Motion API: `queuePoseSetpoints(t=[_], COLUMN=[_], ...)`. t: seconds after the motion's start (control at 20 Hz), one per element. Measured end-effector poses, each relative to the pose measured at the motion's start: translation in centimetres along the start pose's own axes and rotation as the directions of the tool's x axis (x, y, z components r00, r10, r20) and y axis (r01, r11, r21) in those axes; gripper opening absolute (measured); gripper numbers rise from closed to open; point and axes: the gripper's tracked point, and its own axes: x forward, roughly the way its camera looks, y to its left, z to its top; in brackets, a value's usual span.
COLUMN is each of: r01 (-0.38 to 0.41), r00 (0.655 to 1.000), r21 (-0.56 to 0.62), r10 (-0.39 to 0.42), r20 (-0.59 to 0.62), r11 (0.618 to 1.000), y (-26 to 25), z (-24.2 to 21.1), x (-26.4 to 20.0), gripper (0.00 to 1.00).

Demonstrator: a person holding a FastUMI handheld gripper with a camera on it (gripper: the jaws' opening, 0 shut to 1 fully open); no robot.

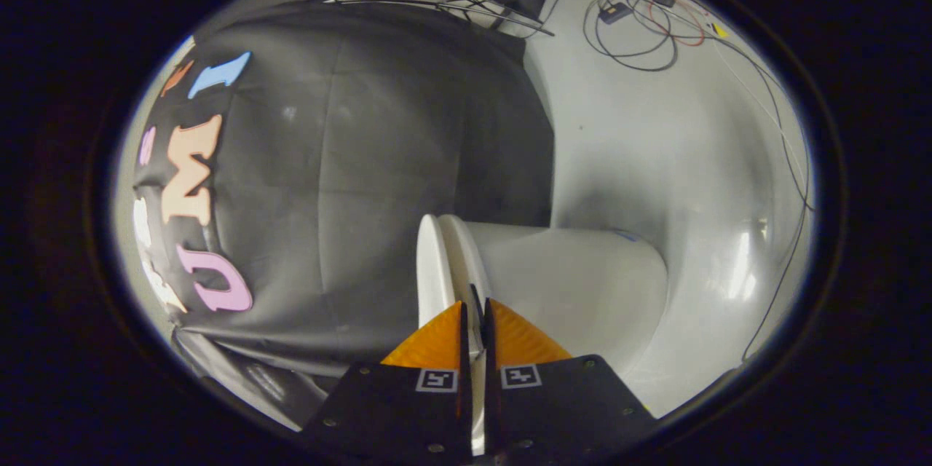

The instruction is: Open the toilet lid.

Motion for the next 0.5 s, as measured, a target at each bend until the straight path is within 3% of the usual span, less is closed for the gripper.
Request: queuePoseSetpoints(t=[0.2,0.5], r01=[-0.049,-0.139], r00=[0.999,0.989], r21=[-0.146,-0.309], r10=[0.047,0.147], r20=[-0.019,0.001], r11=[0.988,0.941], y=[3.4,11.3], z=[0.0,-1.4], x=[-1.1,-2.3], gripper=[0.07,0.07])
